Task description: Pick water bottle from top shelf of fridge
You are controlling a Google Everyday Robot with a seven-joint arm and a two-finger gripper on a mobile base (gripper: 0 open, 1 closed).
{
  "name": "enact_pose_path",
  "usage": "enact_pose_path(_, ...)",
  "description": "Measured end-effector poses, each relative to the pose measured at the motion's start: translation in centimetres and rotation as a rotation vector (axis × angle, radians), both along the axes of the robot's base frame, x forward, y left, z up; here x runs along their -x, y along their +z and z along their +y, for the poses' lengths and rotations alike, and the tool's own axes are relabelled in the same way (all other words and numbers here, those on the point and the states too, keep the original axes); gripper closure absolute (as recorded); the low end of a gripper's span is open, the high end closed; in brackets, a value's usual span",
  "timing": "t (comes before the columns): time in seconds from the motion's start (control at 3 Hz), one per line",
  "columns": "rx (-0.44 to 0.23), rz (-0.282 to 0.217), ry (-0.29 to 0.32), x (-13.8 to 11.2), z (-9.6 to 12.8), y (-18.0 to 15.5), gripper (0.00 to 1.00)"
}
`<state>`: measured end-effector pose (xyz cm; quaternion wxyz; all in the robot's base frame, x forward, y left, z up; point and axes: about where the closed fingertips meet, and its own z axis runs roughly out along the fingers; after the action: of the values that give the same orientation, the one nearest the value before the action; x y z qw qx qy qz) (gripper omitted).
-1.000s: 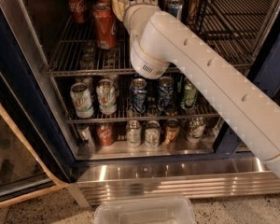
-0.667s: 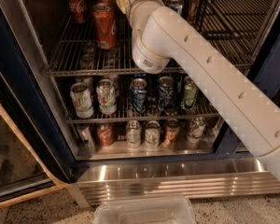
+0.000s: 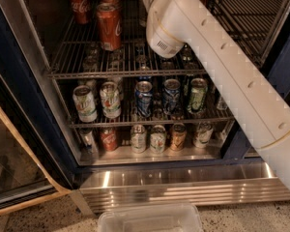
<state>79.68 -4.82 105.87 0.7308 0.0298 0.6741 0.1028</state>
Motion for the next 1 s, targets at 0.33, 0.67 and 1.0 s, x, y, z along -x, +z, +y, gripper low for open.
enact_pose_path(0.33, 0.019, 0.013, 0.019, -1.98, -0.74, 0.93, 0.36)
enact_pose_path(0.67, 0.023, 0.032, 0.031, -2.15, -0.71, 0.55, 0.29)
enact_pose_path(1.0, 0.023, 0.032, 0.031, -2.15, -0.71, 0.54, 0.29)
